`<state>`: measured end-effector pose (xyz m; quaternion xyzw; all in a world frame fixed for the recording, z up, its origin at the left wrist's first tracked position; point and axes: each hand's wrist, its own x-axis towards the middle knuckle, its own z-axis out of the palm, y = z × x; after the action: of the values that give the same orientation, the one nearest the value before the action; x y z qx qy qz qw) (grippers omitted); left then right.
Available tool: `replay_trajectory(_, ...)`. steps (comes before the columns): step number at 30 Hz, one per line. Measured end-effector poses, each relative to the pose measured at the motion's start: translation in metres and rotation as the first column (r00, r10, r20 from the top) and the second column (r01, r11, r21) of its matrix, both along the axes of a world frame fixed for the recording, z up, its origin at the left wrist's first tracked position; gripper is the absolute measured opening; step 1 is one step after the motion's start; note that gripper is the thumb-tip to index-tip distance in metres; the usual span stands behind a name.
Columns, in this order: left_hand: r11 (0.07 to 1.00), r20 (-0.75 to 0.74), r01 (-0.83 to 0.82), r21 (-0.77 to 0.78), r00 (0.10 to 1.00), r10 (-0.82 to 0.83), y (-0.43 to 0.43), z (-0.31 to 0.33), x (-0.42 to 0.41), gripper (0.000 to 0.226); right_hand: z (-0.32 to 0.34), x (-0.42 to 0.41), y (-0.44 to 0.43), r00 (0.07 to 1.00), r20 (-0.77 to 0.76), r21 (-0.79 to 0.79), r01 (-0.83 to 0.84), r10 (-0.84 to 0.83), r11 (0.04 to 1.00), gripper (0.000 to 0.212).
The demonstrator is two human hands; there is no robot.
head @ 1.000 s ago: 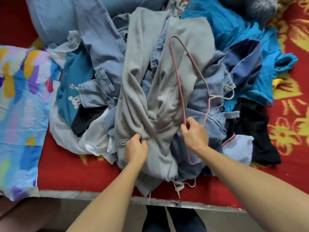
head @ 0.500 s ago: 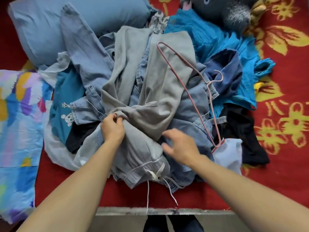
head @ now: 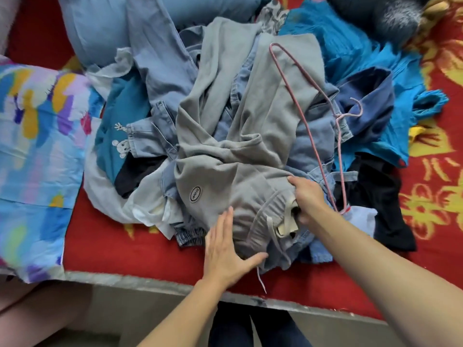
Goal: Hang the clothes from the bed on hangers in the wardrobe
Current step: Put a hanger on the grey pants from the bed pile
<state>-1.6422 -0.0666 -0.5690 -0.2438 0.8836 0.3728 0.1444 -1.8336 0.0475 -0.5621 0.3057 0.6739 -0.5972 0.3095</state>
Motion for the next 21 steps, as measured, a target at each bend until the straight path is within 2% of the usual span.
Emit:
replay_trajectory(3,0.989,0.042,-0.004,-0.150,0.999,0.010,0.023,-0.020,-0.015,0.128,0.007,-0.011,0.012,0.973,0.145,-0.104,0.197,-0.181,0.975,0.012)
replay_trajectory(5,0.990,0.091,-0.011,-0.141,0.996,0.024,0.033,-0.027,-0.028,0.133,0.001,-0.007,0.020,0.947,0.185,-0.100,0.284,-0.263,0.953,0.015)
replay_trajectory(7,0.993,0.103,-0.048,-0.107,0.993,0.059,0.042,-0.028,-0.037,0.138,-0.009,0.002,0.029,0.914,0.250,-0.127,0.357,-0.318,0.925,0.029)
replay_trajectory(9,0.992,0.088,-0.089,-0.095,0.991,0.097,0.046,-0.027,-0.041,0.130,-0.010,0.011,0.033,0.906,0.289,-0.156,0.363,-0.309,0.919,0.038)
replay_trajectory(10,0.989,0.064,-0.099,-0.109,0.992,0.106,0.045,-0.027,-0.041,0.118,-0.005,0.015,0.034,0.912,0.280,-0.155,0.351,-0.299,0.924,0.033)
replay_trajectory(12,0.983,-0.013,-0.096,-0.154,0.995,0.095,0.033,-0.021,-0.038,0.088,0.007,0.023,0.038,0.959,0.179,-0.066,0.236,-0.221,0.970,0.015)
replay_trajectory(14,0.980,-0.090,-0.079,-0.180,0.994,0.064,0.009,-0.008,-0.032,0.065,0.013,0.025,0.047,0.997,-0.075,0.124,0.014,-0.005,0.992,0.011)
replay_trajectory(15,0.983,-0.122,-0.074,-0.167,0.991,0.054,-0.004,-0.001,-0.028,0.059,0.020,0.027,0.050,0.968,-0.205,0.232,-0.093,0.142,0.968,0.010)
replay_trajectory(16,0.988,-0.146,-0.072,-0.137,0.988,0.052,-0.018,0.009,-0.025,0.055,0.029,0.030,0.052,0.913,-0.282,0.322,-0.199,0.295,0.925,0.013)
replay_trajectory(18,0.994,-0.181,-0.081,-0.076,0.981,0.066,-0.042,0.031,-0.020,0.051,0.049,0.039,0.053,0.755,-0.348,0.442,-0.391,0.556,0.807,0.036)
replay_trajectory(19,0.994,-0.196,-0.078,-0.072,0.979,0.063,-0.052,0.044,-0.020,0.052,0.060,0.045,0.052,0.630,-0.362,0.505,-0.487,0.687,0.713,0.054)
replay_trajectory(21,0.991,-0.219,-0.050,-0.122,0.975,0.022,-0.073,0.070,-0.019,0.053,0.084,0.060,0.045,0.324,-0.347,0.648,-0.596,0.880,0.475,0.092)
